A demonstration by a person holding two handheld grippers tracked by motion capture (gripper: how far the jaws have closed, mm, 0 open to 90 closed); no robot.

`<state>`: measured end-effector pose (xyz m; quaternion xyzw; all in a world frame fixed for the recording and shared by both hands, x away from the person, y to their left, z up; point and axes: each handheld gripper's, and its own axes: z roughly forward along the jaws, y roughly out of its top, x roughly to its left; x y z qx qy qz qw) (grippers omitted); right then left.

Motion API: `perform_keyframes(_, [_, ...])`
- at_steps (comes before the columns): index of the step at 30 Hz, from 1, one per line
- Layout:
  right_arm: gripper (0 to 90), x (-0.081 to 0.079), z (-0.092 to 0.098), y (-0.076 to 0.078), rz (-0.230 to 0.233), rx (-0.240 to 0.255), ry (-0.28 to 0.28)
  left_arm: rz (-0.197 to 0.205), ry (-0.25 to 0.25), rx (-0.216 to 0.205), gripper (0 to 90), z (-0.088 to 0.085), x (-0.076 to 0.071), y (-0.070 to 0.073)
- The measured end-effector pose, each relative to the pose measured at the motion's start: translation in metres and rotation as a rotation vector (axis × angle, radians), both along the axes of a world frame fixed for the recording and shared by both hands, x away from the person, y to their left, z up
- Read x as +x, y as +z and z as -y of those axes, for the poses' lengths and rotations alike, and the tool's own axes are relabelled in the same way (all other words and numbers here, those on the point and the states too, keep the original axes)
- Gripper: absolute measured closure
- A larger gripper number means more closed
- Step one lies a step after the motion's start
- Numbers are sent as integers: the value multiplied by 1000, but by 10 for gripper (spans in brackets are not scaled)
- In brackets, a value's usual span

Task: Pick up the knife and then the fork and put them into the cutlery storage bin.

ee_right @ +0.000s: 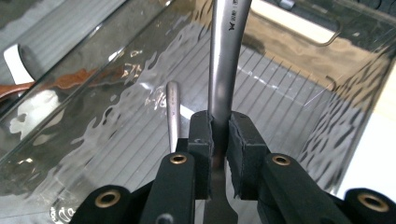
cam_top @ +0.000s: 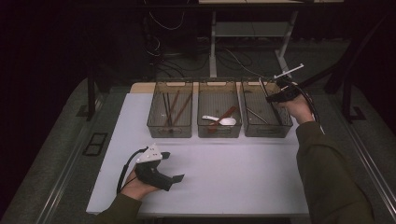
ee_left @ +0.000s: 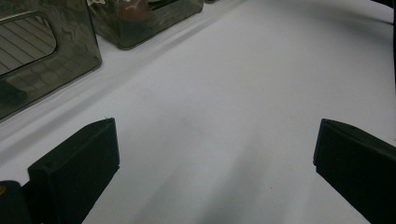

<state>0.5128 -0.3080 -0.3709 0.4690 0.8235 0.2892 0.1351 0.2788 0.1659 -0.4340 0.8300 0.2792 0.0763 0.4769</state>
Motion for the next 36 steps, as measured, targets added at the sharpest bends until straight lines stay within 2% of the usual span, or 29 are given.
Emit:
perform_keyframes(9, [800, 6, -12, -10, -48, -49, 19, 1, -1, -7, 0, 0, 0, 0])
perform_keyframes(14, [685, 4, -10, -8, -22, -6, 23, -2, -4, -5, 0, 0, 0, 0])
perform_keyframes(19, [552, 1, -6, -1, 9, 42, 3, -3, -7, 0, 0, 0, 0, 0])
perform_keyframes(23, [490, -2, -4, 2, 15, 88, 1, -3, -6, 1, 0, 0, 0, 0])
perform_keyframes(26, [440, -7, -4, 3, 41, 104, -9, -3, -6, 1, 0, 0, 0, 0])
perform_keyframes(30, [393, -12, -2, 7, 53, 108, -18, -5, -5, 0, 0, 0, 0, 0])
perform_keyframes(36, [309, -21, 5, 12, 96, 191, -49, -9, -1, 2, 0, 0, 0, -1])
